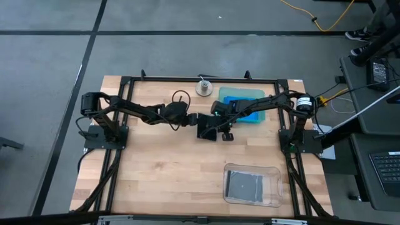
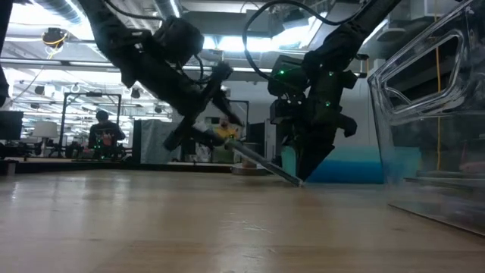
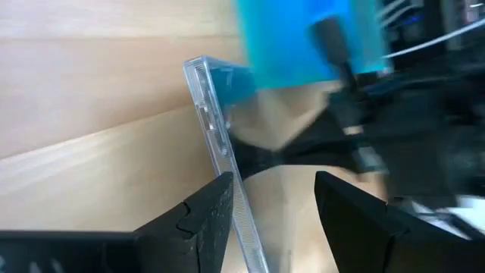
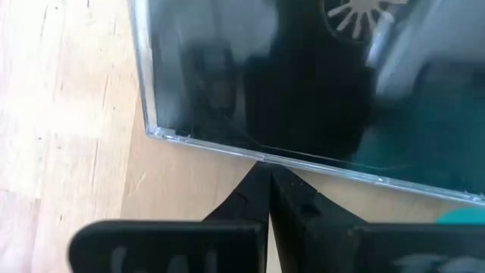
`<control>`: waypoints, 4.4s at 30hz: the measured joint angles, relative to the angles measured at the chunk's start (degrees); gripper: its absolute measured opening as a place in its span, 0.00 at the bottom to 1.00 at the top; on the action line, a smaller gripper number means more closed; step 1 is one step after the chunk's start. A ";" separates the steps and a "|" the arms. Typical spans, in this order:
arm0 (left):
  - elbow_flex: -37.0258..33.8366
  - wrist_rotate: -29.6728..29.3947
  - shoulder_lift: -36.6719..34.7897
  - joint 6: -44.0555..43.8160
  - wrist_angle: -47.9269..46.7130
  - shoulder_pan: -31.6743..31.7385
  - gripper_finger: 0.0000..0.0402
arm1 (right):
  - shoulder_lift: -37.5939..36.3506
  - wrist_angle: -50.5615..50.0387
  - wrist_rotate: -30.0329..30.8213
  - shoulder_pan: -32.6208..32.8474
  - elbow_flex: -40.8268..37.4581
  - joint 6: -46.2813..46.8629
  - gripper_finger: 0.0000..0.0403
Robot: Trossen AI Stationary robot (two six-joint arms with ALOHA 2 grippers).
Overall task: Pick & place jewel cases by type
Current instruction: Put the black CD case into the transparent bin
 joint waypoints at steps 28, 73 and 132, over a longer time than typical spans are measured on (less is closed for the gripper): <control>6.32 5.22 0.02 -0.95 0.36 0.29 0.45 | 0.00 -0.52 0.42 -0.81 0.15 -1.34 0.02; 18.65 15.23 -0.29 14.61 -26.13 2.06 0.42 | 0.13 -3.19 -7.74 -0.48 10.91 -2.01 0.02; -2.82 5.26 -3.52 11.61 -25.16 -0.17 0.39 | 5.15 5.41 -1.63 -0.17 5.93 5.91 0.02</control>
